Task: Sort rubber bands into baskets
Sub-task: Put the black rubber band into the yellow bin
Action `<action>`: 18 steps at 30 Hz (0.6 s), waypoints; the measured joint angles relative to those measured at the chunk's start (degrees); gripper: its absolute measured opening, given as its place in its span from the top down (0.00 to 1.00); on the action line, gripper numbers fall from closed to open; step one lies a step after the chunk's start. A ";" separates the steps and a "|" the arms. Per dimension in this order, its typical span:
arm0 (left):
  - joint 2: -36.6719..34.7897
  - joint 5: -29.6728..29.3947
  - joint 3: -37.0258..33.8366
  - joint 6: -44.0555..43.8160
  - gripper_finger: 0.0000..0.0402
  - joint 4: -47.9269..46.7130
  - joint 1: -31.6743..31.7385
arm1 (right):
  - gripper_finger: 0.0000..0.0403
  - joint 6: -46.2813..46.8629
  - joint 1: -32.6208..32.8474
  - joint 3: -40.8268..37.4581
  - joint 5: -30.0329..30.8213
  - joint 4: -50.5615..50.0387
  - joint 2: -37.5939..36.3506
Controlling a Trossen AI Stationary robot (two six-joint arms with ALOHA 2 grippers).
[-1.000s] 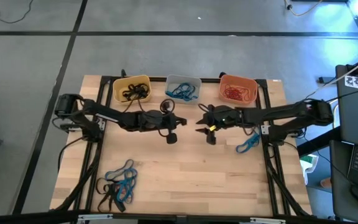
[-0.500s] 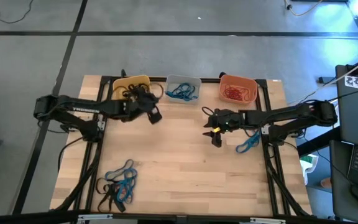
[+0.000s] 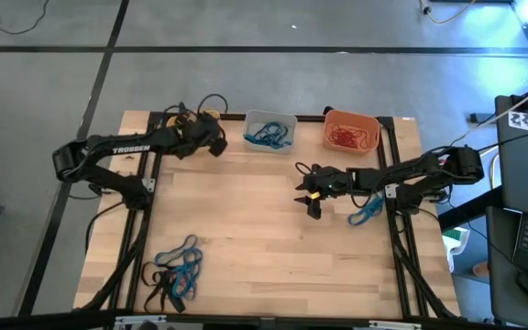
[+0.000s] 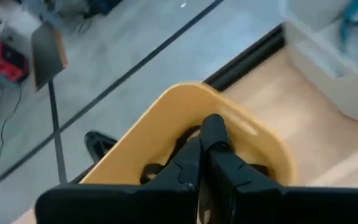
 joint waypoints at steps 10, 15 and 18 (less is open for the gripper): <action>-0.02 3.23 -0.02 -3.65 0.88 -2.25 4.44 | 0.53 -0.04 0.00 0.00 0.02 0.19 -0.01; 0.00 11.38 -0.02 -5.44 0.73 -7.78 6.19 | 0.53 -0.09 0.00 0.00 0.02 0.29 -0.01; -0.02 12.81 -0.02 -6.43 0.68 -9.66 6.34 | 0.53 -0.11 0.00 0.00 0.02 0.37 -0.01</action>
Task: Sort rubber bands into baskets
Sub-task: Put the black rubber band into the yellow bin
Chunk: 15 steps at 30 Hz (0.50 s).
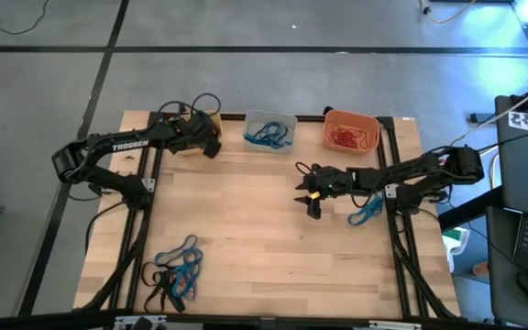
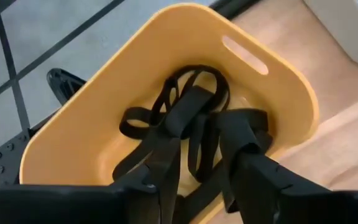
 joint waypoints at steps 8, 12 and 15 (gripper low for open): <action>0.00 7.01 0.00 0.64 0.65 -0.86 1.24 | 0.53 -0.02 0.00 0.00 0.00 0.17 0.00; 0.00 11.77 0.00 1.45 0.65 -0.45 1.38 | 0.53 -0.07 0.00 0.00 0.00 0.33 0.00; 0.00 11.15 0.00 1.85 0.65 -0.22 1.77 | 0.53 -0.08 0.00 0.00 0.02 0.39 -0.01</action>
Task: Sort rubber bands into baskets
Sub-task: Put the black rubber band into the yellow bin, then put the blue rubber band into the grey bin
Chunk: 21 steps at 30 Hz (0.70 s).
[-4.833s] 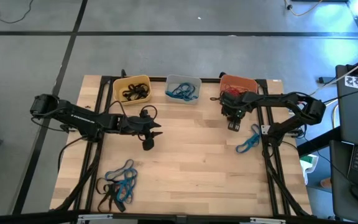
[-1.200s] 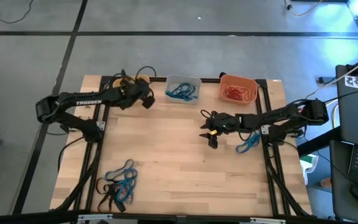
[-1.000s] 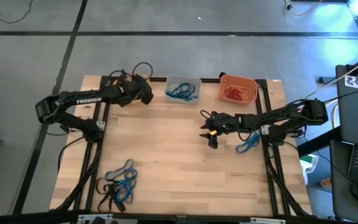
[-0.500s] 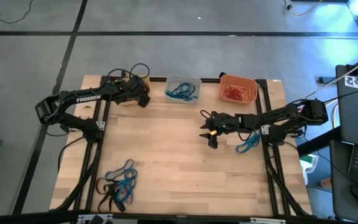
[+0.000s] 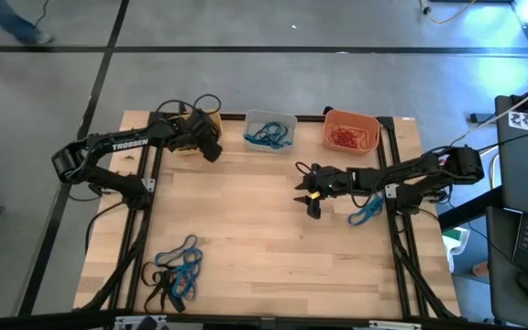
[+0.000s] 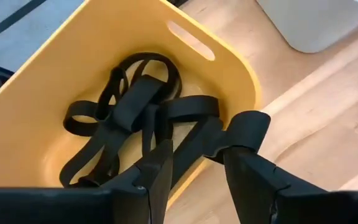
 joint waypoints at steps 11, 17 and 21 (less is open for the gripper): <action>0.00 -8.66 0.02 -2.15 0.65 -0.62 1.51 | 0.53 0.01 0.00 0.02 -0.02 0.09 -0.02; -0.49 -1.72 0.02 -1.38 0.65 -1.64 0.39 | 0.53 0.01 0.00 0.02 -0.02 0.18 -0.02; -2.84 0.86 0.02 -1.33 0.65 1.87 -4.59 | 0.53 0.01 0.00 0.02 0.44 0.24 -0.02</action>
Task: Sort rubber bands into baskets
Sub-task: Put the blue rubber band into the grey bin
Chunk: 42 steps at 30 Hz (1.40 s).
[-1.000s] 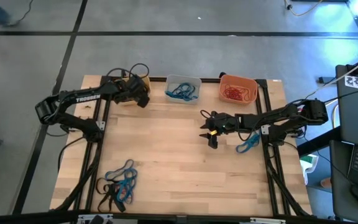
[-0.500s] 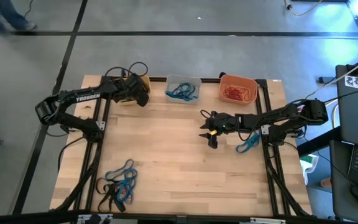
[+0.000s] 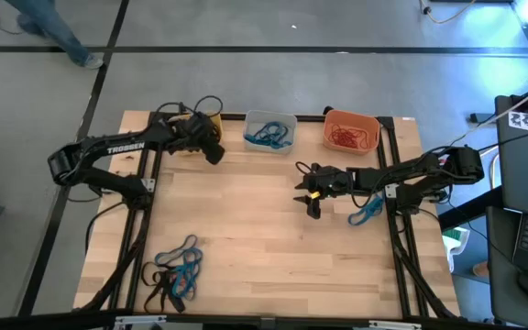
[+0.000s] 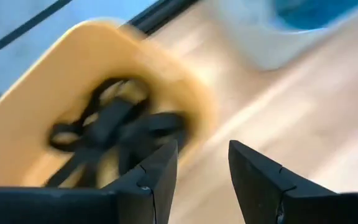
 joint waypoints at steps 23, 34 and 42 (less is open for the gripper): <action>-2.01 4.79 0.02 12.50 0.65 16.30 -32.32 | 0.53 0.20 0.00 0.03 0.48 -0.11 -0.02; -1.99 3.69 0.02 12.38 0.65 15.94 -45.32 | 0.53 0.11 -0.01 0.02 0.81 0.20 -0.02; 2.52 3.05 0.04 2.34 0.65 11.75 -55.80 | 0.53 -0.37 -0.02 0.04 0.81 0.50 -0.02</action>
